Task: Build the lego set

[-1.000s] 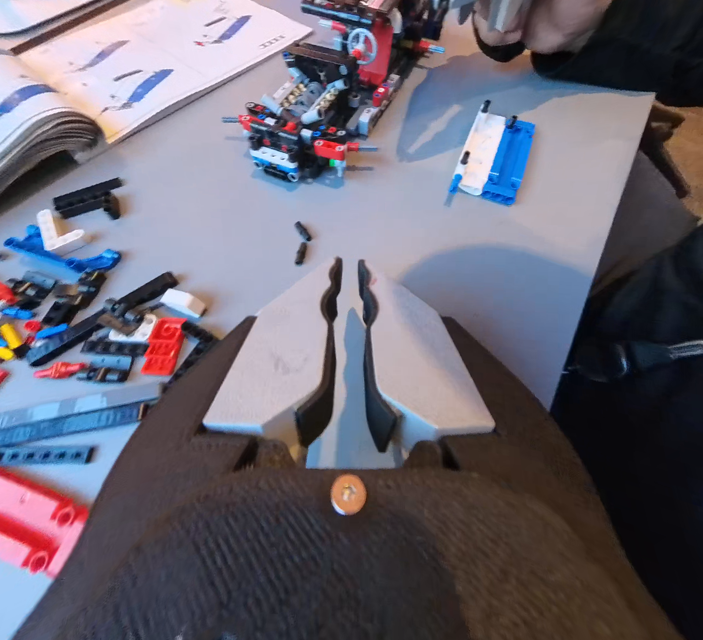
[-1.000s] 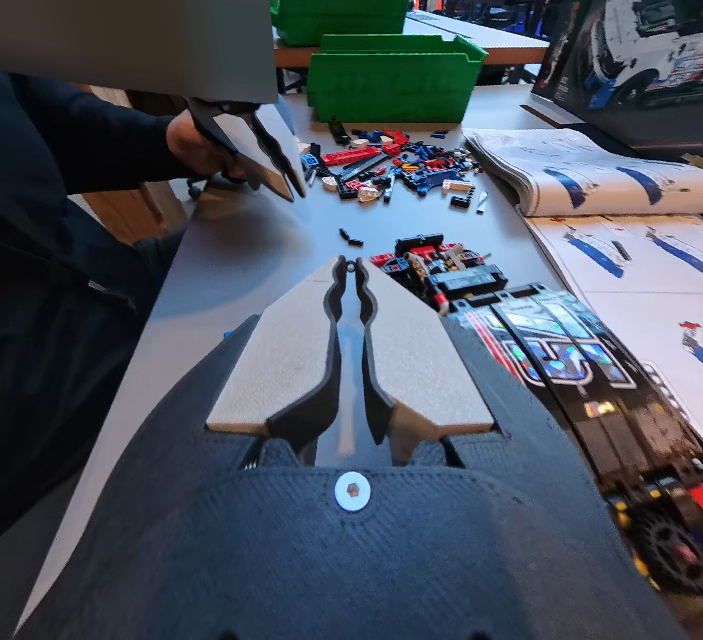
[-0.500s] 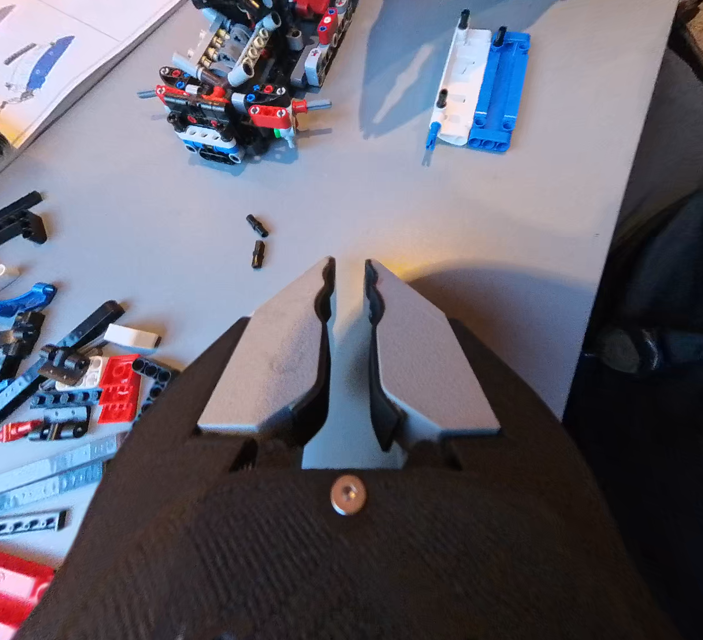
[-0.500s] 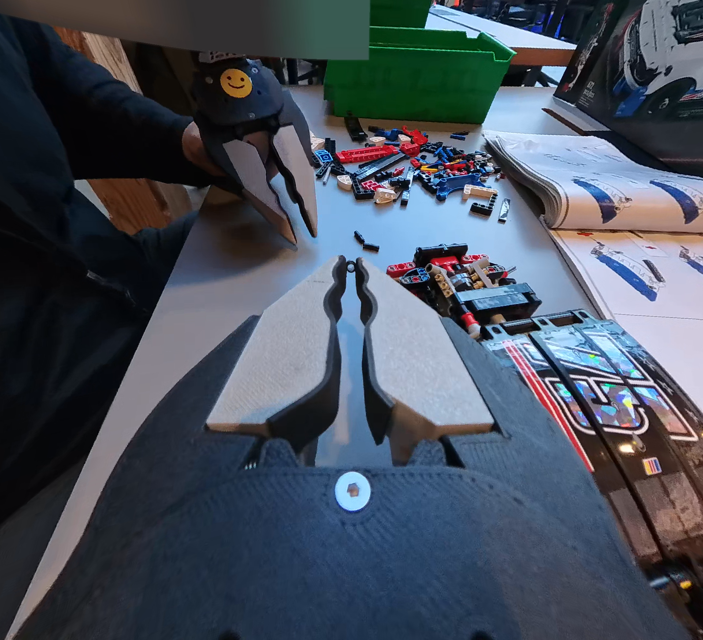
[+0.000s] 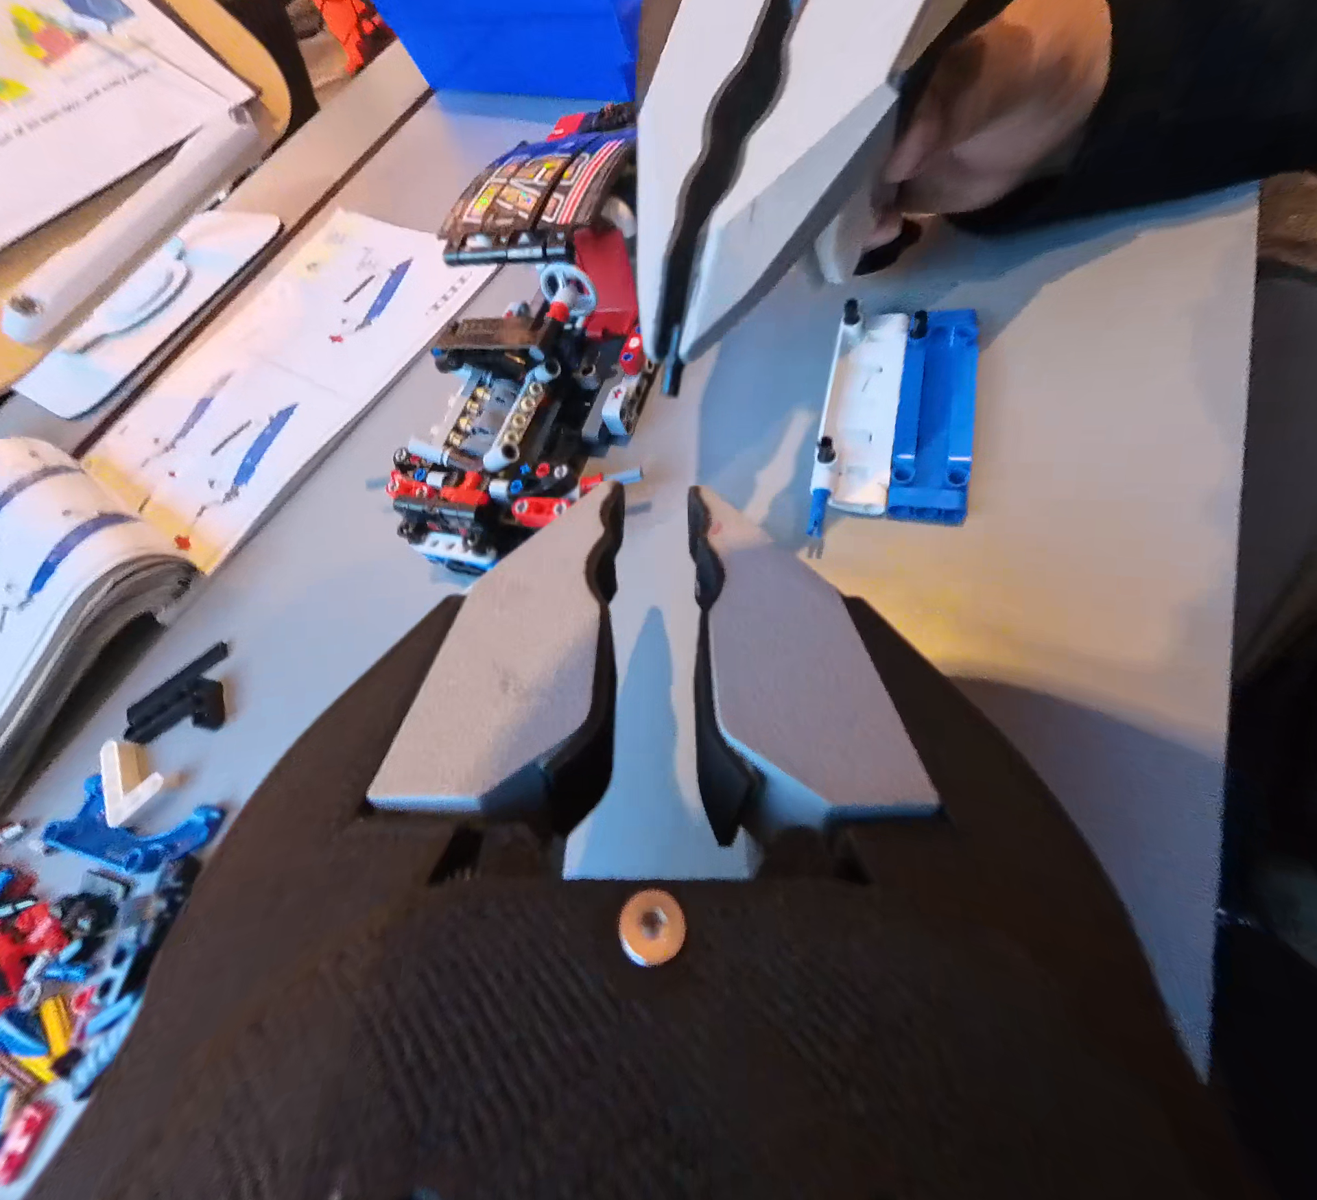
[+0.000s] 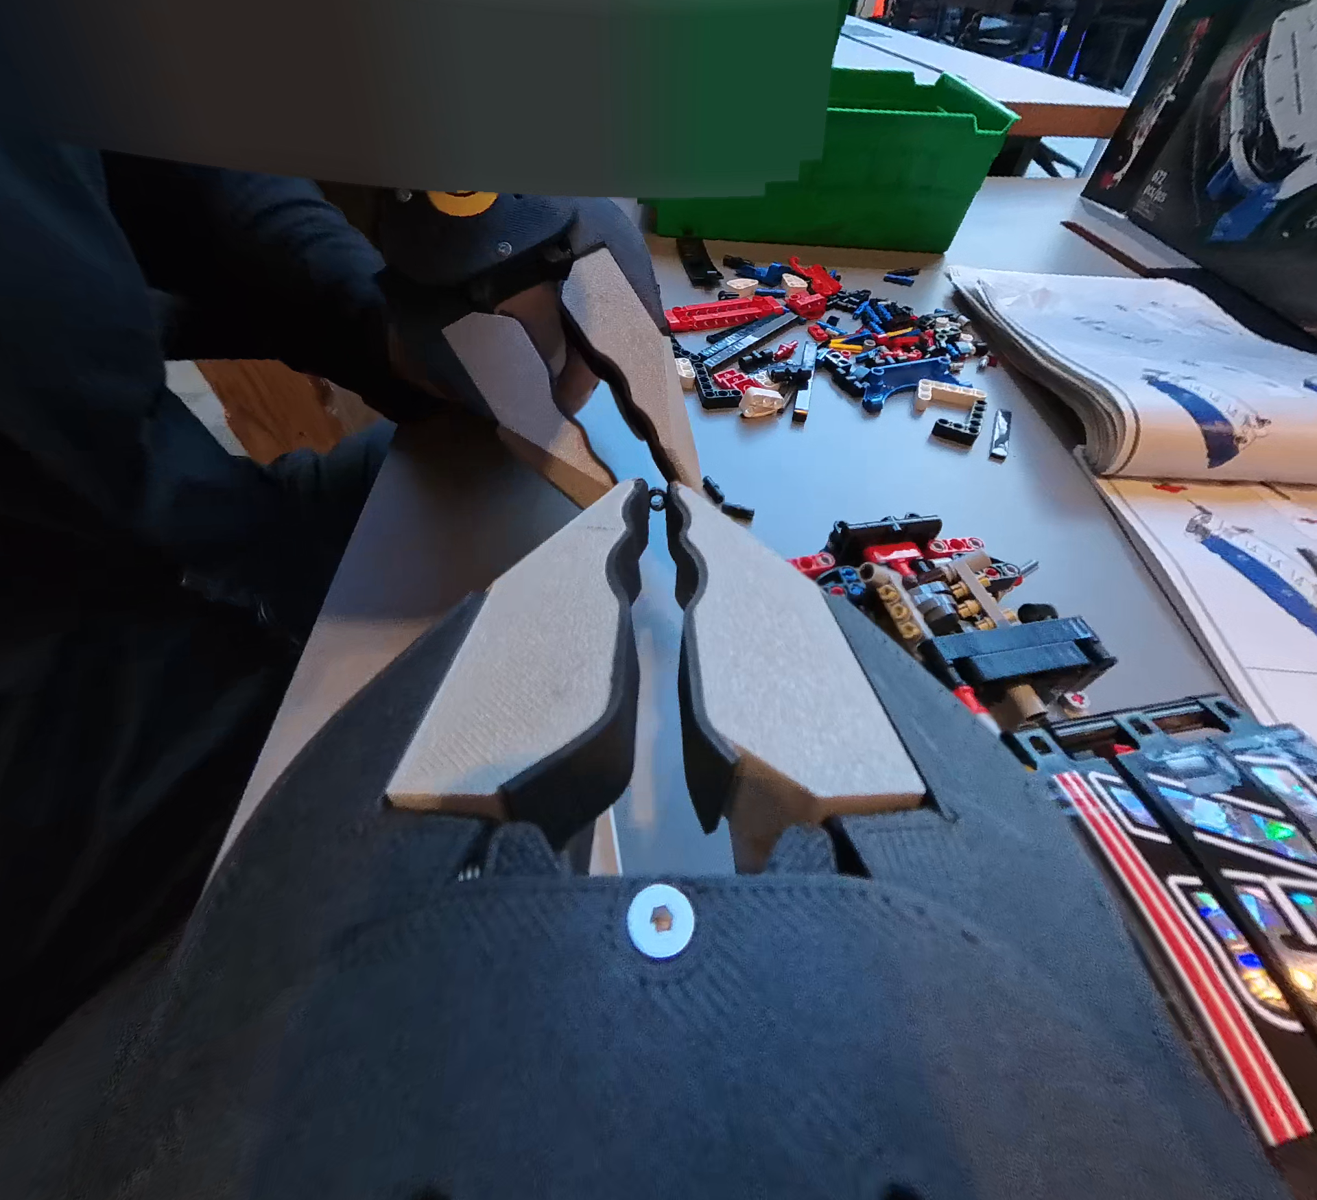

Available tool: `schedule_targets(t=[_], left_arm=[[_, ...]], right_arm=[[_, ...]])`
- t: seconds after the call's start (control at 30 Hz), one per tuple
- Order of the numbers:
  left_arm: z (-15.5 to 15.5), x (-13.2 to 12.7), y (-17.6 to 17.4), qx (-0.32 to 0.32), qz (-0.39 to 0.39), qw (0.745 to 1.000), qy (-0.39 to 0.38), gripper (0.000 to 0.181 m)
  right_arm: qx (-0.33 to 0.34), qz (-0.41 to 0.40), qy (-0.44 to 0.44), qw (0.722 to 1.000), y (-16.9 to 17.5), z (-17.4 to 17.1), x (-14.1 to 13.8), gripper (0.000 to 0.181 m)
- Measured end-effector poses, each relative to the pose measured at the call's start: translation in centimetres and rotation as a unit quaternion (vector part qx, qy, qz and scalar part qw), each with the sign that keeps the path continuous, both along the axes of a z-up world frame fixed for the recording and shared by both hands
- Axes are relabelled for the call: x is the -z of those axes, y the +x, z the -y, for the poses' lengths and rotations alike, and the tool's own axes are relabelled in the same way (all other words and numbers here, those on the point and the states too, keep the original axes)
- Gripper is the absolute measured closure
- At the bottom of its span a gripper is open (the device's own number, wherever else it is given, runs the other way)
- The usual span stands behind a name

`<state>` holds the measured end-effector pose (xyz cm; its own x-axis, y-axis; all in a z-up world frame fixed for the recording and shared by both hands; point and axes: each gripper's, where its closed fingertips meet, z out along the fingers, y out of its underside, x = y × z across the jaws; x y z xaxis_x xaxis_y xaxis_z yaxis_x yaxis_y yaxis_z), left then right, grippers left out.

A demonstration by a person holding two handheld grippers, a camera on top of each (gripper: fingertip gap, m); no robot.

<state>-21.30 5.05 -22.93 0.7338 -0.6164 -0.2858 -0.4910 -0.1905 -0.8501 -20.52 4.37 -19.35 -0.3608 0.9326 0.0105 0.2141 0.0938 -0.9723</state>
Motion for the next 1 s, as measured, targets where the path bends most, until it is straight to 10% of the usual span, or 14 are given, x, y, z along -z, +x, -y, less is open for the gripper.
schedule_targets(t=[1.0], left_arm=[[-1.4, -0.7, 1.2, -0.008, -0.064, 0.996, 0.066, 0.18]], right_arm=[[-0.018, 0.05, -0.159, 0.986, -0.6, -0.2, 0.7, 0.179]])
